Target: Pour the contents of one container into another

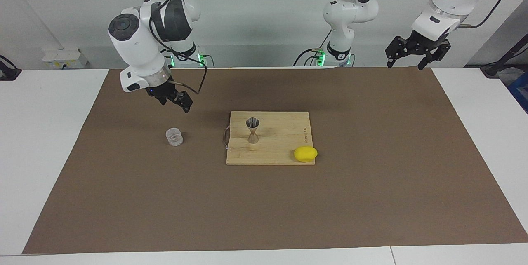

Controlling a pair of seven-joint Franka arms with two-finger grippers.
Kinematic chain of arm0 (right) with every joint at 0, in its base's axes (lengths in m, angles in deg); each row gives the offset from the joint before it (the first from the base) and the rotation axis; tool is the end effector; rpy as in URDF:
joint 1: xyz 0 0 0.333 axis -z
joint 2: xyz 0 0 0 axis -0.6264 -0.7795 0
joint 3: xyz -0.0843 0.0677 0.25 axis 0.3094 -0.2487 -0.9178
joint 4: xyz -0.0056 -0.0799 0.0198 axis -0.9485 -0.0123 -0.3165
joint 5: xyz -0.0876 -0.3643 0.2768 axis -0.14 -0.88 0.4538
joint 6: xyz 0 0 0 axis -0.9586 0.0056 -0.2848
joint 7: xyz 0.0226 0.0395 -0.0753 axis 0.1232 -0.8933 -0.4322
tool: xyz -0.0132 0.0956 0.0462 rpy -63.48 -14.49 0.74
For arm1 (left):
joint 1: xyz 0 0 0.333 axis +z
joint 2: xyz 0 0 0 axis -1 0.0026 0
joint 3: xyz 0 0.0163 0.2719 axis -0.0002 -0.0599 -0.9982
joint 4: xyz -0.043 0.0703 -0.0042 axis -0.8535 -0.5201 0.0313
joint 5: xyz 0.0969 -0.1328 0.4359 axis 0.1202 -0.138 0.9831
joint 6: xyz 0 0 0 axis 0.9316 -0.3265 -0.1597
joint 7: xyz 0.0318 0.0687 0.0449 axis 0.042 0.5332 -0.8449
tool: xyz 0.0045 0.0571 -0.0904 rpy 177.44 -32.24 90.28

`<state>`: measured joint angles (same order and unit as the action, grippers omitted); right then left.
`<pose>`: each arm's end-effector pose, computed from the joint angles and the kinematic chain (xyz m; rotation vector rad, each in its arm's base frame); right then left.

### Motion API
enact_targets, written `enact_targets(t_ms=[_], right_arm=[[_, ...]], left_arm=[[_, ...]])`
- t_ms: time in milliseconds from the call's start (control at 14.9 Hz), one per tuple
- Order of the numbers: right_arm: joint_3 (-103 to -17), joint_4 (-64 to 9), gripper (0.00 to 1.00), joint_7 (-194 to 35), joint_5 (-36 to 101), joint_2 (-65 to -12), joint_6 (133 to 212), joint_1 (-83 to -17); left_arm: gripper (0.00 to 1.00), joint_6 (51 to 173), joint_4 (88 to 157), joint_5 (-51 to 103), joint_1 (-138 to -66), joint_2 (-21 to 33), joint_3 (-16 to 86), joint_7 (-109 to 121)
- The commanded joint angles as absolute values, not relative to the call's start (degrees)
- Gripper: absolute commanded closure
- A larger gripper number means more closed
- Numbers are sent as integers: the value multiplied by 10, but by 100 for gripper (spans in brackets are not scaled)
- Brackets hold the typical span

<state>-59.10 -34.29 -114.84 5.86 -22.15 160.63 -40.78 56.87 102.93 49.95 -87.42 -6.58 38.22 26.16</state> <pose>0.6109 0.0937 0.4229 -3.0543 0.5390 0.1193 0.5992 -0.0480 0.6074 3.1193 -0.2468 -0.1003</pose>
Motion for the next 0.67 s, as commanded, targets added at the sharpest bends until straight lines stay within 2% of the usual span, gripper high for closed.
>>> enact_targets(t_ms=[0,269,606], right_arm=[[-590,-273,0,-1099,37,-228,1564,-409],[-584,-209,0,-986,15,-234,1526,-395],[-583,-180,0,-966,15,-216,1463,-385]], left_arm=[[0,576,1047,509,-877,-82,379,265],[0,576,1047,509,-877,-82,379,265],[0,575,1047,509,-878,-82,378,265]])
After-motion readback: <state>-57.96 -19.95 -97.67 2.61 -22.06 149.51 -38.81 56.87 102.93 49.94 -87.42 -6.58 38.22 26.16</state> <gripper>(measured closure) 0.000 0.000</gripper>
